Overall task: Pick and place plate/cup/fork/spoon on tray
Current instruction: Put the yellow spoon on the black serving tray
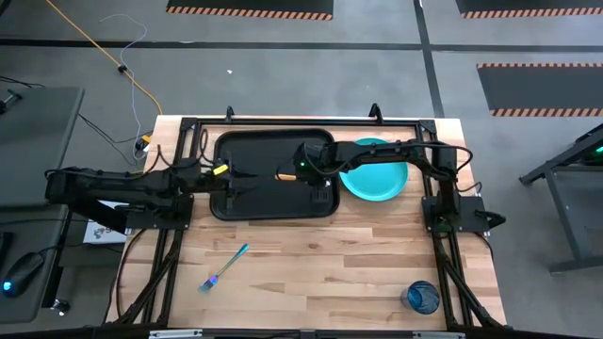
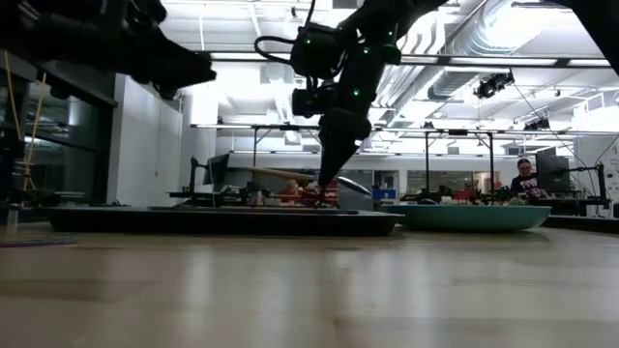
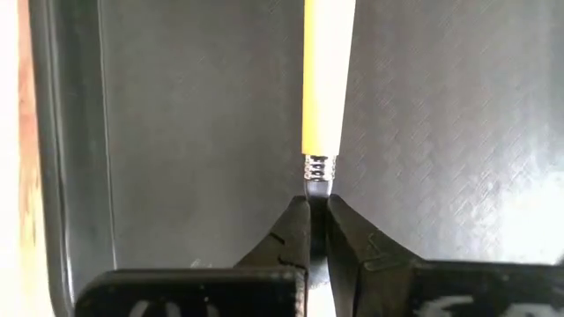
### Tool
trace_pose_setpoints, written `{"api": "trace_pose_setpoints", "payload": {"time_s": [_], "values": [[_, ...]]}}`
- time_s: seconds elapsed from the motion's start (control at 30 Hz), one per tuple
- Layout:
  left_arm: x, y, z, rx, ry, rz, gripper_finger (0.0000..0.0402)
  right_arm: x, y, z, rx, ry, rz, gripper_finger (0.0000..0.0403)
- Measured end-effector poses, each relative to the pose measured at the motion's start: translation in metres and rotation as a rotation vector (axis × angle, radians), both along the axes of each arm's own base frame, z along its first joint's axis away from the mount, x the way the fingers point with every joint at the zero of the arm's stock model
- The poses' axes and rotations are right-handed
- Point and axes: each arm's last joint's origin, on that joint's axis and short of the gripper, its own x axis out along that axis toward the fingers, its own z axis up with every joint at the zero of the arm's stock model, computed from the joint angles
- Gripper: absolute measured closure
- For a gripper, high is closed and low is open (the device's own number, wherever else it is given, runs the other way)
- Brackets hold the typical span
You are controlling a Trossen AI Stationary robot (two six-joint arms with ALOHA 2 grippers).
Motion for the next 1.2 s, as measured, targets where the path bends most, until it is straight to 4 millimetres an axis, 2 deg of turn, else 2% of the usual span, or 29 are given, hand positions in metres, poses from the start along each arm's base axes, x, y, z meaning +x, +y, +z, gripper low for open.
{"api": "trace_pose_setpoints", "payload": {"time_s": [0.27,0.67,0.83,0.93,1.03,1.2], "values": [[-0.018,-0.002,0.009,0.005,-0.041,0.0,0.0245,0.0,0.001,0.004,0.034,-0.025,-0.003,0.0402],[-0.02,-0.002,0.009,0.005,-0.036,0.0,0.0245,-0.003,0.006,0.001,0.095,0.004,-0.019,0.0403],[-0.02,-0.002,0.009,0.013,-0.036,0.0,0.0245,-0.027,0.014,-0.011,0.111,-0.011,-0.047,0.0403],[-0.02,-0.002,0.011,0.025,-0.047,0.0,0.0245,-0.052,0.019,-0.01,0.119,-0.117,-0.092,0.0403],[-0.02,-0.002,0.012,0.028,-0.063,0.006,0.0245,-0.071,0.023,-0.001,0.126,-0.327,-0.121,0.0403],[-0.02,-0.002,0.014,0.03,-0.08,0.008,0.0245,-0.086,0.032,0.019,0.103,-0.692,-0.092,0.0403]]}}
